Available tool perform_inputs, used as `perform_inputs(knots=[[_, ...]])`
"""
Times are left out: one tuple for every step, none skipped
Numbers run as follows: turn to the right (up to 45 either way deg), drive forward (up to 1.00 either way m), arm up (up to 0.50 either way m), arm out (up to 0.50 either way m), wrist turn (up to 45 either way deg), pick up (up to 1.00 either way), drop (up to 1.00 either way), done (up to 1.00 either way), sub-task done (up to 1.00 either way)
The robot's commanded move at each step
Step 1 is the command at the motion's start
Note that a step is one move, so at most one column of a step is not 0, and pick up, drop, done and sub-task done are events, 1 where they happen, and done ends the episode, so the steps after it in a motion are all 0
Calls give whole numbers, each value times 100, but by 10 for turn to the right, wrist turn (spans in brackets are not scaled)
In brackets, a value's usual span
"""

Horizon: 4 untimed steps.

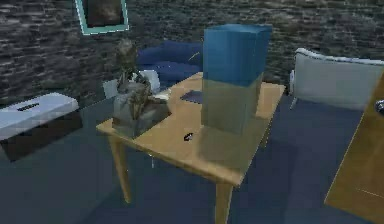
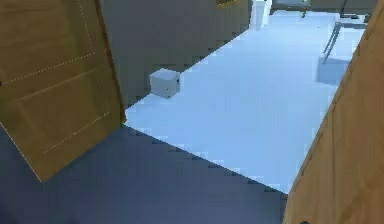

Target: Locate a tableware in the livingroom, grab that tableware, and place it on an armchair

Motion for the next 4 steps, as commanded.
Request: perform_inputs(knots=[[-450,0,0,0,0,0,0,0,0],[-150,0,0,0,0,0,0,0,0],[0,15,0,0,0,0,0,0,0],[270,0,0,0,0,0,0,0,0]])
